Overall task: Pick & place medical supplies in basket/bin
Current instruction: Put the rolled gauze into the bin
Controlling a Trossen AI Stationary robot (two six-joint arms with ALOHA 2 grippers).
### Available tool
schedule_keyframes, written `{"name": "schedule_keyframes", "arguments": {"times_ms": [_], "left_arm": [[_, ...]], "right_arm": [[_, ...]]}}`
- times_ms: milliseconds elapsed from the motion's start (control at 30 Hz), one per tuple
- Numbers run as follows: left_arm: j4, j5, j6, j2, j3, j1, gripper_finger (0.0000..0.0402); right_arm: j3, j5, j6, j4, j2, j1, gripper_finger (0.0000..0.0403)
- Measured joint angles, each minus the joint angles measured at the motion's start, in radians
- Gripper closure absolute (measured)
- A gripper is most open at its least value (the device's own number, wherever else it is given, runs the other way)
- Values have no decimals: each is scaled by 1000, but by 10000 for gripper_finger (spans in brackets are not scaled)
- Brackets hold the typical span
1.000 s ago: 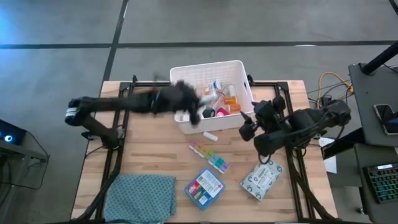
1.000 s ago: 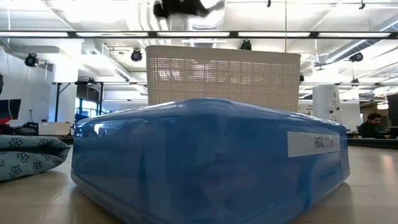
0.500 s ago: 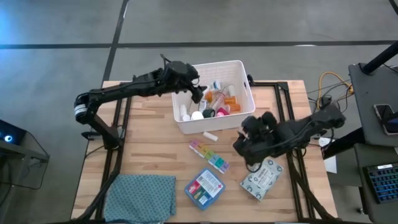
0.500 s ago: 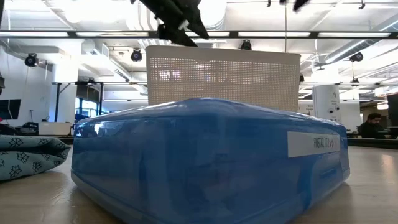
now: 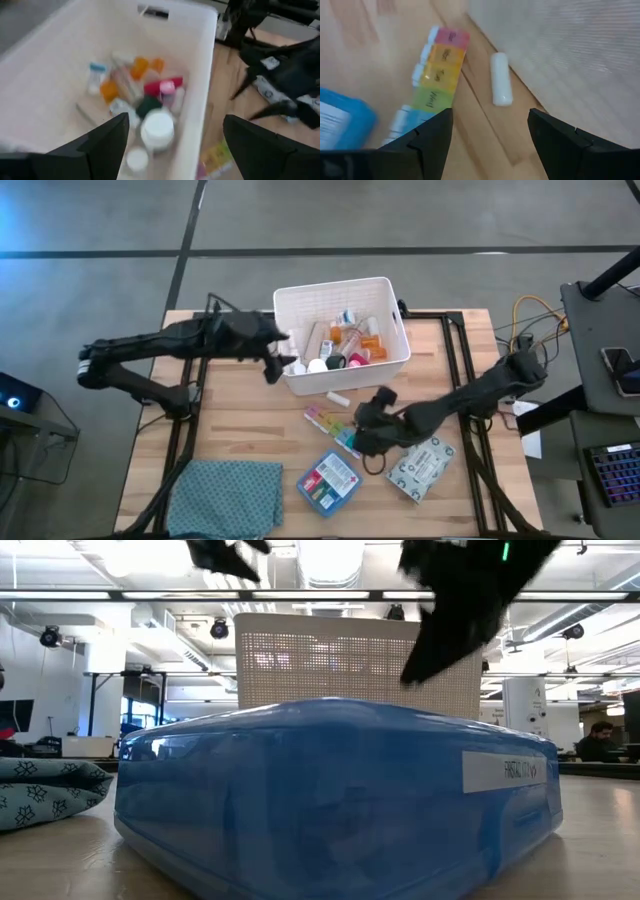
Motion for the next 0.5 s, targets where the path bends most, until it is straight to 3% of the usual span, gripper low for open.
{"name": "schedule_keyframes", "arguments": {"times_ms": [100, 300, 500], "left_arm": [[0, -60, -86, -81, -114, -28, 103], [11, -155, -230, -244, -338, -46, 103], [102, -169, -256, -357, -492, -45, 103]], "right_arm": [[-66, -1, -127, 132, 48, -29, 156], [-79, -17, -71, 167, 118, -107, 156], [-54, -193, -28, 242, 189, -218, 156]]}}
